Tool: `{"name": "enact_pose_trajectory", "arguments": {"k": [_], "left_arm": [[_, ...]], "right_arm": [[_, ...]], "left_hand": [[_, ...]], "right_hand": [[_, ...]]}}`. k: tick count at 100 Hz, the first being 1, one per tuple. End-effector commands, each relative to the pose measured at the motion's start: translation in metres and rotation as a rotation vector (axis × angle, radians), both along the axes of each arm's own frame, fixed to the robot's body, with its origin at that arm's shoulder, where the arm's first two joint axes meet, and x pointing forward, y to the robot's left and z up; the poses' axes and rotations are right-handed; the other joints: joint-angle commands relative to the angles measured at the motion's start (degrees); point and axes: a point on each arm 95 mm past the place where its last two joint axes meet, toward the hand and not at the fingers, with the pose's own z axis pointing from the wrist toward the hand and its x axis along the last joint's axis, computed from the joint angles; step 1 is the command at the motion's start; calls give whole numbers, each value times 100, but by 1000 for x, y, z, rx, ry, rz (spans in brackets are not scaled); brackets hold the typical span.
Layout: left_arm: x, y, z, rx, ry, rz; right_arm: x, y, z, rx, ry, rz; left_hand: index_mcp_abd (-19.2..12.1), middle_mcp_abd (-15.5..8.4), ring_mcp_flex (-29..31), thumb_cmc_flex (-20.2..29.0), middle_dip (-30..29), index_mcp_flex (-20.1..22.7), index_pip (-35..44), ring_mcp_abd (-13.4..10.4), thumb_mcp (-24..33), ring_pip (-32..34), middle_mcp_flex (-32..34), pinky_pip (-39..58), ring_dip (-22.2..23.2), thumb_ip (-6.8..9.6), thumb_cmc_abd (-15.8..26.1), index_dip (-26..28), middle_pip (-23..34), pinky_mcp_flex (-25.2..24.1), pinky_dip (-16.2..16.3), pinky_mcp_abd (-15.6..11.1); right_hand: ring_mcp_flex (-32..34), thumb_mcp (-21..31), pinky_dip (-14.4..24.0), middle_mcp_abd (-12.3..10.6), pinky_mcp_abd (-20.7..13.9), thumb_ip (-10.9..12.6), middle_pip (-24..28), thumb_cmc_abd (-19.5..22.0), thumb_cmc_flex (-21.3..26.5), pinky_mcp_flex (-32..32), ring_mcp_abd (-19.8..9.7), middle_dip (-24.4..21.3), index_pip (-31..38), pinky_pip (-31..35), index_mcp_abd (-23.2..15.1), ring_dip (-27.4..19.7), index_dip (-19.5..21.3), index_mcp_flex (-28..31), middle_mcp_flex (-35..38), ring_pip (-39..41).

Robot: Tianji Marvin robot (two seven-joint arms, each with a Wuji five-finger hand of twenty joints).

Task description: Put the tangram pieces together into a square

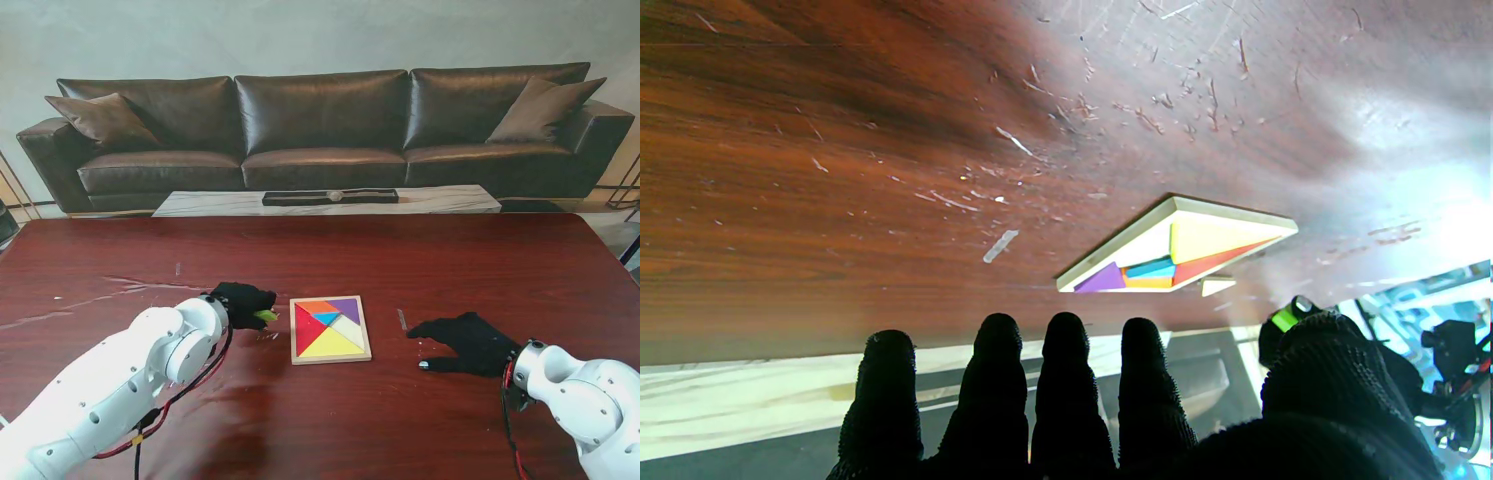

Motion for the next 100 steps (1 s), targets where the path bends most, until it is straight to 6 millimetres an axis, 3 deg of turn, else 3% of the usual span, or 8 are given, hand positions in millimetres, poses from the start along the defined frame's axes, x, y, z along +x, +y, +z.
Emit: {"name": "enact_pose_trajectory", "arguments": {"k": [1, 41, 85, 87, 100], "left_arm": [[7, -22, 18, -34, -21, -59], [33, -76, -2, -65, 76, -232], [37, -85, -16, 25, 151, -295], [37, -85, -16, 28, 153, -295], [37, -84, -21, 52, 158, -297]], "right_arm": [[-2, 1, -3, -3, 2, 2], [-4, -3, -3, -5, -4, -7], [-5, -7, -4, 0, -13, -13], [-5, -7, -4, 0, -13, -13], [-5, -7, -4, -1, -14, -13]], "left_hand": [[-381, -113, -19, 478, 155, 124, 341, -34, 138, 193, 205, 186, 92, 361, 181, 179, 90, 113, 107, -35], [-328, -77, 35, 276, 220, 137, 329, -12, 381, 390, 216, 375, 276, 428, 5, 181, 194, 193, 289, -18], [-294, -137, -149, 87, 221, -70, 187, -30, 503, 301, -3, 324, 272, 441, -117, 34, 139, 13, 289, -57], [-255, -121, -192, -34, 275, -154, 234, -24, 724, 269, -52, 300, 289, 418, -196, -122, 66, -21, 296, -64], [-158, -89, -280, -101, 282, -309, 133, -34, 872, 219, -216, 271, 279, 391, -279, -294, -51, -90, 298, -91]], "right_hand": [[-70, 35, -118, -67, 58, 134, -50, 151, -9, -112, -128, -39, -64, -14, -36, -32, 6, -242, -95, 6], [-54, 36, -120, -82, 57, 134, -43, 154, 4, -112, -136, -35, -58, -11, -39, -30, 8, -238, -79, 13], [-31, 35, -121, -72, 59, 135, -34, 153, 13, -109, -135, -31, -49, -9, -46, -29, 10, -238, -46, 19], [-25, 34, -121, -71, 59, 134, -34, 151, 13, -109, -136, -31, -49, -9, -47, -28, 10, -238, -45, 22], [-22, 36, -121, -69, 58, 135, -32, 153, 19, -103, -124, -30, -45, -6, -54, -29, 11, -233, -36, 21]]}}
